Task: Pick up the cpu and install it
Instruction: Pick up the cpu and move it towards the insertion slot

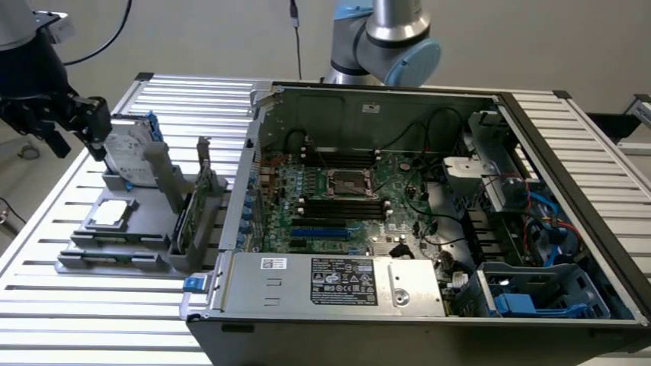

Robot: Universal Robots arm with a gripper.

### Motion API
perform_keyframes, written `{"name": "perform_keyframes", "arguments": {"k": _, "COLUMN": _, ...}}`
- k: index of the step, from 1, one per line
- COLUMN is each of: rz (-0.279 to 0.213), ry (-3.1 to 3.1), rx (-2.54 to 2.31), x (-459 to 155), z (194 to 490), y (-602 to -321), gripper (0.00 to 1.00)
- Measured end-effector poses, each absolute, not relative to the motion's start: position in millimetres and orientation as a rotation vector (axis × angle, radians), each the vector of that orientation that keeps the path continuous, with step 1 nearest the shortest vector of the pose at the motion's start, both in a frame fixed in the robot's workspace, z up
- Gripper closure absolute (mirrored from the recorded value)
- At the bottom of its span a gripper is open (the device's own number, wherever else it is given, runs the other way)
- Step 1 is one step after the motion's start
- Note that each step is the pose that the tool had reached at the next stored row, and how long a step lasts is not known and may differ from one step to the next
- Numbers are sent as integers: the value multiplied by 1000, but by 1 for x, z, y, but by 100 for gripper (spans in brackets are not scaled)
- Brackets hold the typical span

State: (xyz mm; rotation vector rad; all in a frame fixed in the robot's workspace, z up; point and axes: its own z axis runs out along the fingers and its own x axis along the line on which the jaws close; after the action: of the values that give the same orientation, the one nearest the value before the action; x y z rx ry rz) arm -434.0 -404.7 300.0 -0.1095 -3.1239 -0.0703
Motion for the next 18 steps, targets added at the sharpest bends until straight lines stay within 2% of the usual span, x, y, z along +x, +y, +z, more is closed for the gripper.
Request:
{"name": "perform_keyframes", "arguments": {"k": 9, "rz": -70, "ry": -3123, "rx": -98, "x": -434, "z": 284, "y": -424, "gripper": 40}}
{"name": "perform_keyframes", "arguments": {"k": 18, "rz": -70, "ry": -3123, "rx": -74, "x": -428, "z": 267, "y": -428, "gripper": 40}}
